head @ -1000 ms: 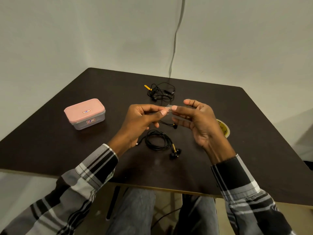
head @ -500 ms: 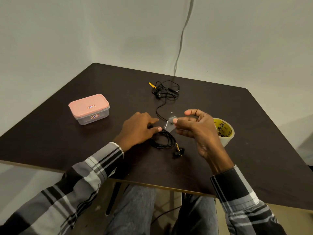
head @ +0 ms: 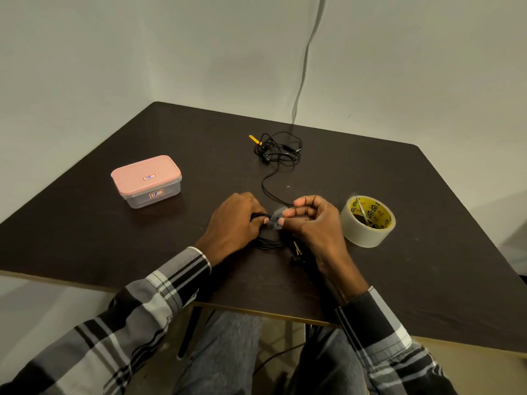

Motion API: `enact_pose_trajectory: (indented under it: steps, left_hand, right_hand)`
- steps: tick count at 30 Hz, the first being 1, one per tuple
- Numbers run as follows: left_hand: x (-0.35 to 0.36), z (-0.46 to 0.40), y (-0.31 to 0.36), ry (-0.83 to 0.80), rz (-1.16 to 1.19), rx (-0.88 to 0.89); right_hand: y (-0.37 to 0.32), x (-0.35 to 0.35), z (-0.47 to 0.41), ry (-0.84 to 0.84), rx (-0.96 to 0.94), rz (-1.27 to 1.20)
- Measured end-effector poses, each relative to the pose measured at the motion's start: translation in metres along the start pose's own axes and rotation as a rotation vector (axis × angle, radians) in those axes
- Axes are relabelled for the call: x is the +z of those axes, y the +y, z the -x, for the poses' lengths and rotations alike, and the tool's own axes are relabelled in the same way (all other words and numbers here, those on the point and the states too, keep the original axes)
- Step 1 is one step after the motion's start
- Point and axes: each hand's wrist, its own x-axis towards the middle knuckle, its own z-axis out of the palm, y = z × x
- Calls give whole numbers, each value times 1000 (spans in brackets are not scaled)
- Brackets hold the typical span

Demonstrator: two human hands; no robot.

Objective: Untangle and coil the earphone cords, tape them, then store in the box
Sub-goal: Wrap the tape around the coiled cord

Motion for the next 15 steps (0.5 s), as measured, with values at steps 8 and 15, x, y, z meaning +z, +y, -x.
enact_pose_trajectory:
  steps: [8, 15]
  left_hand:
    - [-21, -4, 11, -11, 212, -97]
    - [-32, -8, 9, -63, 408, -62]
  right_hand:
    - [-2, 3, -6, 8, -178, 118]
    - [-11, 3, -8, 19, -325, 221]
